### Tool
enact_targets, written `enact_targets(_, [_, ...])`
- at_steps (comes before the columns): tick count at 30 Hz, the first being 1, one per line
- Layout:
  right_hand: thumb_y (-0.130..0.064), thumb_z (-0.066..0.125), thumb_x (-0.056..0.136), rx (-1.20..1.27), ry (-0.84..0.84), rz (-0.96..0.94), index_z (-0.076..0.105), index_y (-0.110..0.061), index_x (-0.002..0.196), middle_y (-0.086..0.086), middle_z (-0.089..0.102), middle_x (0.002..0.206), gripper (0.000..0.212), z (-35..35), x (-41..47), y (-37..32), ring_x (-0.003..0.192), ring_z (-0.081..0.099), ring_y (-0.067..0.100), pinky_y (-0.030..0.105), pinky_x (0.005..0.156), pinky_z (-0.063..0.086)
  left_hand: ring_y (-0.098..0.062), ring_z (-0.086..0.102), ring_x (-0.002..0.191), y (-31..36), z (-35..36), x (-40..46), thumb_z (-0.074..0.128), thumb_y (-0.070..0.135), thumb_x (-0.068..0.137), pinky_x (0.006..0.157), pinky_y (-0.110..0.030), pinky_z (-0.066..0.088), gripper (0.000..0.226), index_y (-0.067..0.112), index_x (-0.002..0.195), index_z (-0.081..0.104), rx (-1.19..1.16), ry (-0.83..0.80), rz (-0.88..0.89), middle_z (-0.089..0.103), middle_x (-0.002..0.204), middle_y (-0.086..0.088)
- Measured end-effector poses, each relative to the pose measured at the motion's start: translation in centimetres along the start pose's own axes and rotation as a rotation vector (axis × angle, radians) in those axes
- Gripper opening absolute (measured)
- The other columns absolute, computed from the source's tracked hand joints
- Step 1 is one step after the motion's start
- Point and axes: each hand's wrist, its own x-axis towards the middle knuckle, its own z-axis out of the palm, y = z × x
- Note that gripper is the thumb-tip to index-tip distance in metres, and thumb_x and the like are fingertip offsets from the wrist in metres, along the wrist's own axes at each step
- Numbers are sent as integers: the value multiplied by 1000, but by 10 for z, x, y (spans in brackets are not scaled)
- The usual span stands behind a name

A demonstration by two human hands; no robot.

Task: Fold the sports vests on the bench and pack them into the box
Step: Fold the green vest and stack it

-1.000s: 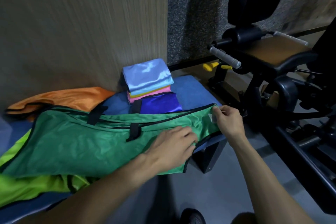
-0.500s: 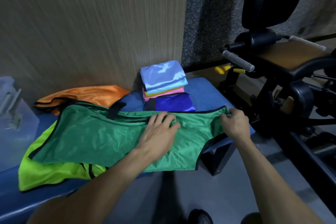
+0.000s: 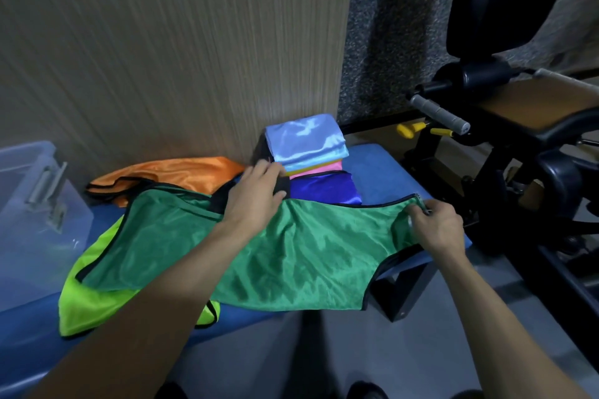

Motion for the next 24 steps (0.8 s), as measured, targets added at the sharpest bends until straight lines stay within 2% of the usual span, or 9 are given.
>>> enact_targets(3, [-29, 56, 96, 17, 14, 17, 58, -3, 70, 14, 59, 62, 37, -2, -1, -1, 59, 56, 31, 36, 54, 39, -27, 52, 102, 4, 5, 7, 74, 17, 84, 62, -42, 54, 36, 24, 113, 56, 153, 62, -4, 48, 111, -1])
enact_targets(5, [-30, 54, 97, 25, 19, 12, 61, -1, 75, 14, 60, 63, 37, -1, -2, -2, 60, 57, 30, 36, 55, 41, -26, 56, 96, 5, 12, -5, 67, 9, 87, 57, -45, 54, 25, 24, 104, 55, 112, 66, 24, 47, 103, 1])
enact_targets(7, [-30, 53, 97, 36, 33, 0, 61, 0, 75, 14, 60, 62, 38, 0, -2, -3, 61, 56, 30, 36, 55, 41, -27, 59, 93, 4, 21, -25, 63, 11, 90, 57, -47, 54, 19, 21, 106, 59, 74, 58, 145, 50, 102, 1])
enact_targets(11, [-30, 52, 99, 89, 67, -12, 60, -2, 73, 12, 57, 61, 40, -2, -3, -5, 64, 55, 31, 40, 59, 42, -23, 53, 113, 9, 30, -49, 56, 37, 96, 91, -42, 49, 38, 22, 131, 59, 72, -52, 383, 54, 126, 3])
enact_targets(15, [-30, 54, 98, 138, 101, 4, 63, -9, 70, 11, 57, 63, 36, -17, -5, -7, 69, 55, 33, 38, 62, 39, -24, 35, 139, 22, 42, -57, 42, 55, 100, 116, -42, 27, 54, 28, 145, 49, 85, -135, 424, 42, 153, 1])
enact_targets(17, [-33, 58, 96, 157, 151, 36, 67, -9, 75, 12, 63, 69, 33, -34, -1, -2, 72, 59, 33, 39, 67, 44, -25, 27, 146, 32, 49, -60, 35, 59, 102, 121, -45, 19, 57, 29, 151, 43, 62, -193, 450, 33, 161, 0])
enact_targets(20, [-41, 61, 89, 174, 236, 106, 73, -10, 88, 14, 71, 86, 33, -59, 7, 8, 89, 66, 36, 43, 81, 52, -22, 17, 151, 48, 53, -60, 33, 59, 104, 125, -44, 13, 59, 30, 154, 38, -8, -265, 462, 25, 166, 1])
enact_targets(22, [-43, 61, 87, 188, 260, 128, 73, -11, 89, 14, 71, 89, 34, -66, 7, 11, 94, 67, 37, 46, 86, 54, -20, 18, 152, 48, 52, -58, 38, 55, 104, 126, -41, 13, 56, 28, 154, 39, -44, -284, 469, 29, 164, 2])
enact_targets(24, [-44, 61, 88, 183, 257, 101, 72, -12, 86, 14, 71, 87, 34, -65, 3, 4, 92, 67, 37, 49, 85, 55, -20, 29, 147, 37, 49, -59, 45, 49, 103, 123, -41, 24, 51, 25, 148, 48, -71, -261, 488, 42, 156, 1])
